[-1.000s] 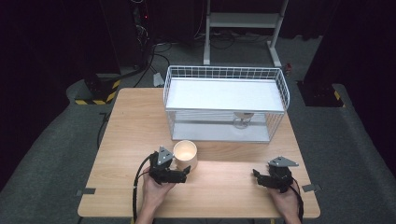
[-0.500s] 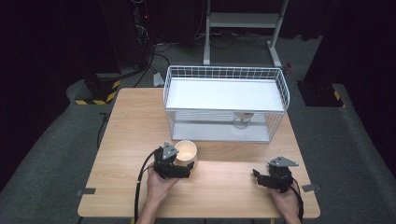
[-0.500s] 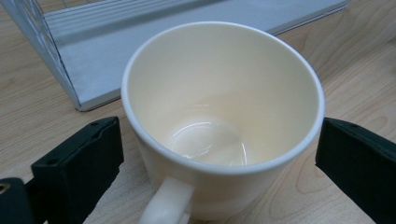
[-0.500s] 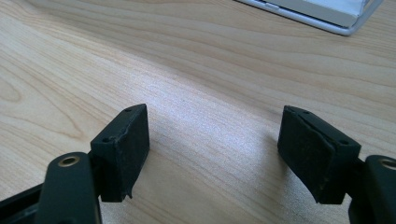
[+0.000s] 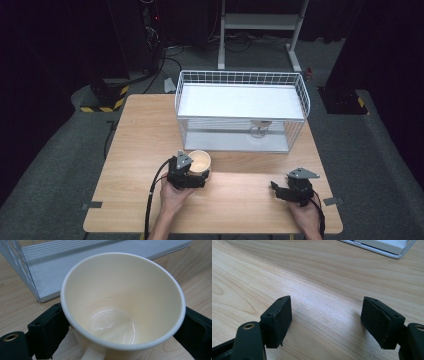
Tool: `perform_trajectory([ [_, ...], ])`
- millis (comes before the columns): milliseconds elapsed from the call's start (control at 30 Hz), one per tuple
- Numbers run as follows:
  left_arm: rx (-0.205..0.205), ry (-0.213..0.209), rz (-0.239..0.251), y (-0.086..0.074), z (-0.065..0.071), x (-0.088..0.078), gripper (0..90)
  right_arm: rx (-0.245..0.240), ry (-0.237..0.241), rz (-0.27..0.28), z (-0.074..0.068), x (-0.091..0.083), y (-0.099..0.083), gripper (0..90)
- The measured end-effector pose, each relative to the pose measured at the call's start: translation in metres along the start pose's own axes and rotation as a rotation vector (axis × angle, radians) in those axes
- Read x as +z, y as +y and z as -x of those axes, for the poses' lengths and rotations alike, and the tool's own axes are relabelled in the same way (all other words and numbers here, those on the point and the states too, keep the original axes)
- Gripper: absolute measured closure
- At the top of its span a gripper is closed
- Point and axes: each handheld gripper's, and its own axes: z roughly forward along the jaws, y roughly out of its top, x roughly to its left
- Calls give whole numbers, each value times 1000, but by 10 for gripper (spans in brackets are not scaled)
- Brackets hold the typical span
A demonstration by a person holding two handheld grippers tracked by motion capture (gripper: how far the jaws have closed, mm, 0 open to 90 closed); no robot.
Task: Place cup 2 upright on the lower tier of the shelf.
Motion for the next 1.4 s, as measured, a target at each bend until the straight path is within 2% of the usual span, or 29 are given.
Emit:
perform_trajectory([
  [300,2,-1,3,0,-1,4,77,0,0,0,0,0,0,253],
  [867,41,27,10,-1,2,6,90,0,0,0,0,0,0,252],
  [1400,43,39,11,0,4,2,93,0,0,0,0,0,0,253],
])
